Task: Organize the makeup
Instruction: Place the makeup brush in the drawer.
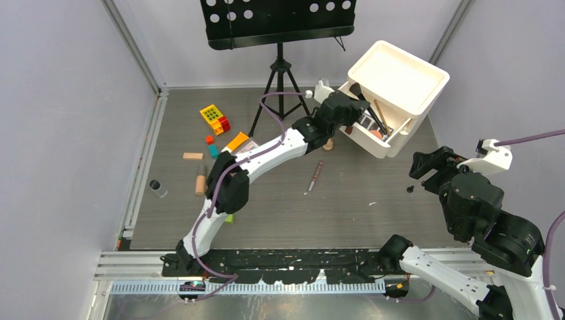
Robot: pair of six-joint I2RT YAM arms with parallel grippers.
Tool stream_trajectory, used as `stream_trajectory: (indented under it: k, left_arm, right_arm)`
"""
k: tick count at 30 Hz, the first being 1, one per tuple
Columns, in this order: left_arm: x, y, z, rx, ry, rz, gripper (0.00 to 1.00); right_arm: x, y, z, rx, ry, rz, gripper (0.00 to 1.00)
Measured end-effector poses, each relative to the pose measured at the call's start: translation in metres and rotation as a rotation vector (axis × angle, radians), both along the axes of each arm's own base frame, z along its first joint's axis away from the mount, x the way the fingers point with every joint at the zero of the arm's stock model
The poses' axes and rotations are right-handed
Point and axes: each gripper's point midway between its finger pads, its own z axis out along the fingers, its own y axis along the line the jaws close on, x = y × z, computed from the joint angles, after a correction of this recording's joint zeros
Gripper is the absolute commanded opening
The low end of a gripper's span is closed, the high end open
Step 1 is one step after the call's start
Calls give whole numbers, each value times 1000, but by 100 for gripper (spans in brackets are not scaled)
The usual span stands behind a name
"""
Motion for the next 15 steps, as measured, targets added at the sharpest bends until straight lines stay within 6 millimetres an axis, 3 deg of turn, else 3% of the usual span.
stream_trajectory:
  k: [6, 11, 15]
  left_arm:
    - [8, -19, -28, 0, 36, -21, 30]
    - [8, -20, -21, -32, 35, -23, 50]
    - [6, -18, -12, -45, 22, -23, 56]
  right_arm:
    - [-1, -1, -1, -1, 4, -1, 73]
    - [-3, -3, -1, 5, -2, -5, 74]
    - [-2, -3, -3, 1, 1, -6, 74]
